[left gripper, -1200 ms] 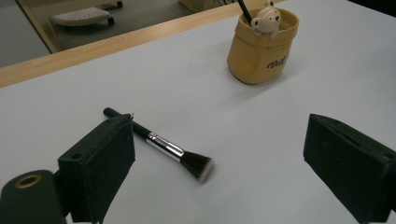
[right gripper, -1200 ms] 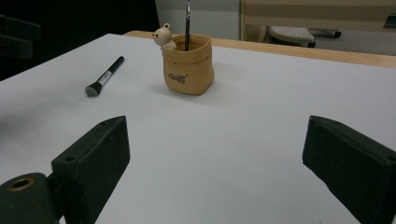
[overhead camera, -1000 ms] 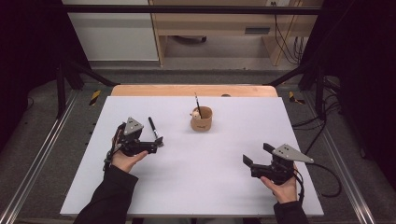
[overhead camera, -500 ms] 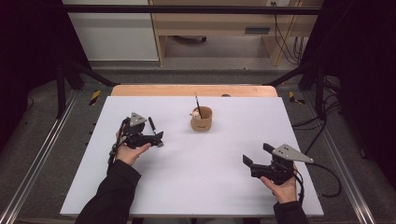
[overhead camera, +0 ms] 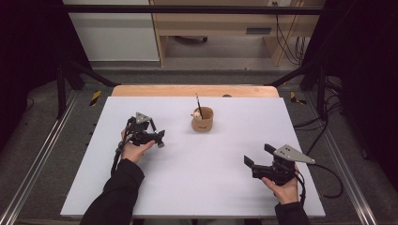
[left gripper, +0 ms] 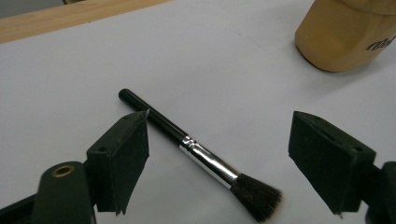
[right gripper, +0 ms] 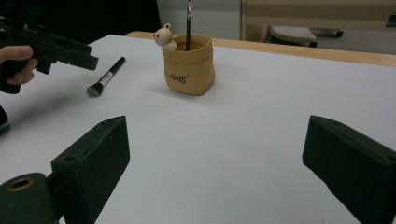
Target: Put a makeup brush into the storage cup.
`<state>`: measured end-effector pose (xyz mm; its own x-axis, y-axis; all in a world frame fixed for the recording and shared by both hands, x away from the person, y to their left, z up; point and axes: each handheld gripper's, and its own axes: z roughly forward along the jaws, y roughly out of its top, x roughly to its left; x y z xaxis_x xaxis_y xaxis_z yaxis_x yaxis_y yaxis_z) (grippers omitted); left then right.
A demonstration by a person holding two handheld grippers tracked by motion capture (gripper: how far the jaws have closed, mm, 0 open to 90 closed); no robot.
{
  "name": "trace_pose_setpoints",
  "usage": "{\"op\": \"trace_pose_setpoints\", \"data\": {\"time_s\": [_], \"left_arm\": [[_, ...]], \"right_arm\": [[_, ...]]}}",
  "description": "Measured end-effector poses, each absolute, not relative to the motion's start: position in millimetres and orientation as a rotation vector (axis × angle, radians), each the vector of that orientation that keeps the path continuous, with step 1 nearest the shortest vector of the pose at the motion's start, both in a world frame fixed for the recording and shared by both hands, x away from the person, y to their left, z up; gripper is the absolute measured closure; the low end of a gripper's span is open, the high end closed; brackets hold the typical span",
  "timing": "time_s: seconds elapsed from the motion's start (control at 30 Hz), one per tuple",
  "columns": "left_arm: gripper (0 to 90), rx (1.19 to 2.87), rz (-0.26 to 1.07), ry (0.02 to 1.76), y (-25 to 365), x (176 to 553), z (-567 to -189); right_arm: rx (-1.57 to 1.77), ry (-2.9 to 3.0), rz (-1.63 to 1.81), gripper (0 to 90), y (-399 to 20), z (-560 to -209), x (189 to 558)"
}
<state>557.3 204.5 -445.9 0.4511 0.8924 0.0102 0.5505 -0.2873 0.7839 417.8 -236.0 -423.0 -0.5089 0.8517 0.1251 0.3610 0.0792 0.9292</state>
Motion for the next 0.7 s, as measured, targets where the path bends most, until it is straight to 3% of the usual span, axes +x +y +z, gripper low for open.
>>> {"op": "trace_pose_setpoints", "data": {"time_s": [0.7], "left_arm": [[41.4, 1.989, 0.548, 1.359, 203.3, 575.0, -473.4]], "right_arm": [[1.193, 1.909, 1.433, 7.6, -235.7, -422.3, 417.2]]}}
